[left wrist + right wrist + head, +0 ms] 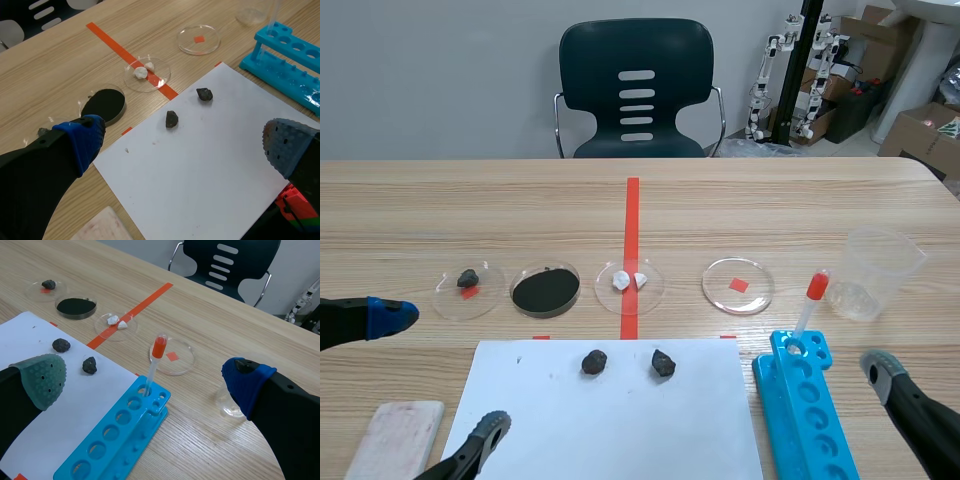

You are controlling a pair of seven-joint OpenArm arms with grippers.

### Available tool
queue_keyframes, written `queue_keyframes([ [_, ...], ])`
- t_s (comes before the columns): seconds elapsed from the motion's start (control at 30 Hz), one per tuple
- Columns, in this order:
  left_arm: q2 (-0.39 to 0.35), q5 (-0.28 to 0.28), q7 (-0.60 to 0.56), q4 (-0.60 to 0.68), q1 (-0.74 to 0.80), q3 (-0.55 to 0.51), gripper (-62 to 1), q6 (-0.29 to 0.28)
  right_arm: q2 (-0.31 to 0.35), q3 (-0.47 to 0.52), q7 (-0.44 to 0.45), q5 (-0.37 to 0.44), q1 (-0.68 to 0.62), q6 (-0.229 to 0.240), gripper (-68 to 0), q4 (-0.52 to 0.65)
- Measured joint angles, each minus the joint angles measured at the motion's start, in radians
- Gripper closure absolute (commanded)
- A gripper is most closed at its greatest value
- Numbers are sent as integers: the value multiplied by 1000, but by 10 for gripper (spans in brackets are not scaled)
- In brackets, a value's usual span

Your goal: Pick up the right mineral with the left hand

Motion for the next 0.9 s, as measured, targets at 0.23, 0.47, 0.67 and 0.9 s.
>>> queue_keyframes([
  [0.23, 0, 0, 26, 0, 0, 0, -623, 0, 0, 0, 0, 0, 0, 0, -679, 0],
  [0.47, 0, 0, 25, 0, 0, 0, -623, 0, 0, 0, 0, 0, 0, 0, -679, 0],
  [0.67, 0, 0, 25, 0, 0, 0, -623, 0, 0, 0, 0, 0, 0, 0, -679, 0],
  [0.9, 0, -1, 25, 0, 0, 0, -623, 0, 0, 0, 0, 0, 0, 0, -679, 0],
])
